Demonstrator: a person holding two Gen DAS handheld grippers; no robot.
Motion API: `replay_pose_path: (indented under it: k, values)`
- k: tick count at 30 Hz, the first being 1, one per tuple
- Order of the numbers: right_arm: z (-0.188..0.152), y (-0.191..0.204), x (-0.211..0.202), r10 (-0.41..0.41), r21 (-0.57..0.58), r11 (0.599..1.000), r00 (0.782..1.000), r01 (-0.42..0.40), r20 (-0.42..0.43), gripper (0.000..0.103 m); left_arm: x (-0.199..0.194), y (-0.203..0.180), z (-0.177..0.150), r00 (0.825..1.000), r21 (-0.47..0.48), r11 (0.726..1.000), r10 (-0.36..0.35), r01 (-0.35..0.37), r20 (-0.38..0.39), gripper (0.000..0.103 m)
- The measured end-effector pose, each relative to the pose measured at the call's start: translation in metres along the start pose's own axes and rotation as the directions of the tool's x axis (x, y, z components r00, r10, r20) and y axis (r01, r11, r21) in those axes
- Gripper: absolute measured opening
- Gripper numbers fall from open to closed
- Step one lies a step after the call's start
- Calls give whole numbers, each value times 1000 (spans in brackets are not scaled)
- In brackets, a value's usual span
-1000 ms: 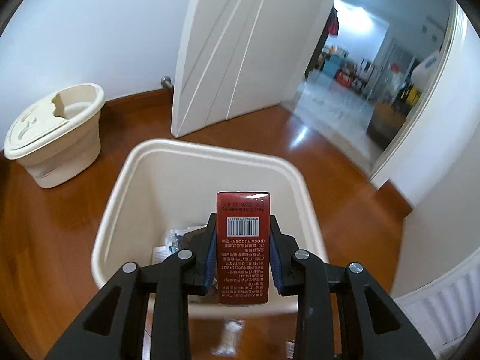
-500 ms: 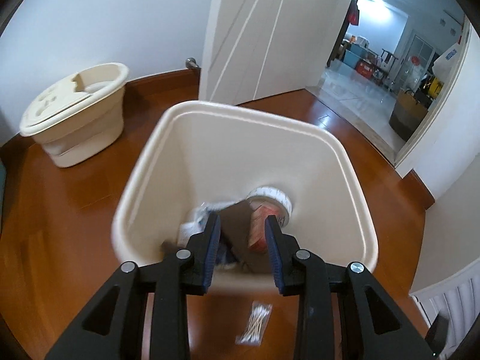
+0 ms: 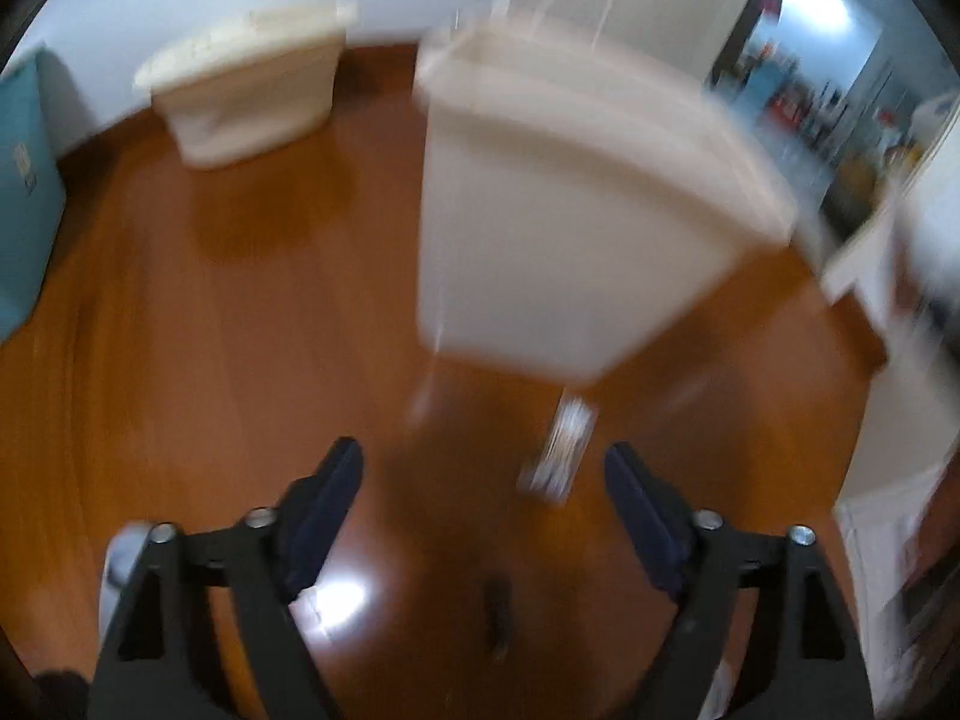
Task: Collect trash
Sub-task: 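Drop the red cigarette pack into the wastebasket with the right tool while the left returns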
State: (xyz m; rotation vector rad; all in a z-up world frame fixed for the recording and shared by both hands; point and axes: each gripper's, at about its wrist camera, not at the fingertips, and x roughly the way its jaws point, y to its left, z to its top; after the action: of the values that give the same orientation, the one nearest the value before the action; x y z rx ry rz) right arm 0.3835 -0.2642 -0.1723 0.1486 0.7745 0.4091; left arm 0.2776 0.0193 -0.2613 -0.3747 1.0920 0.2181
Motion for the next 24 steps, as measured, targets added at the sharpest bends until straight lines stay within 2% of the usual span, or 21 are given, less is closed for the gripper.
replay_pose_path:
  k: [3,6,10,12,14,18,24]
  values:
    - [45,37,5,32,-120,992,999,-28,31,58,32,1,-24,990,42,998,54,-49,-127,83]
    - [71,69,36,84,-166,982,996,-87,-22,58,59,3,-44,966,57,994,100,-89,-237,83]
    - [76,112,98,96,-241,962,986,-126,-134,58,75,3,-62,940,101,989,131,-105,-315,83]
    - [67,123,134,87,-237,961,973,-139,-215,58,78,5,-69,933,119,987,140,-106,-332,83]
    - [63,128,155,73,-240,961,964,-137,-256,58,80,7,-74,929,131,986,147,-108,-340,83]
    - [58,134,173,31,-285,952,963,-110,-267,58,81,10,-81,923,148,983,154,-108,-352,83]
    - [55,135,198,-14,-282,955,940,-88,-341,60,82,13,-87,921,154,982,158,-109,-356,84]
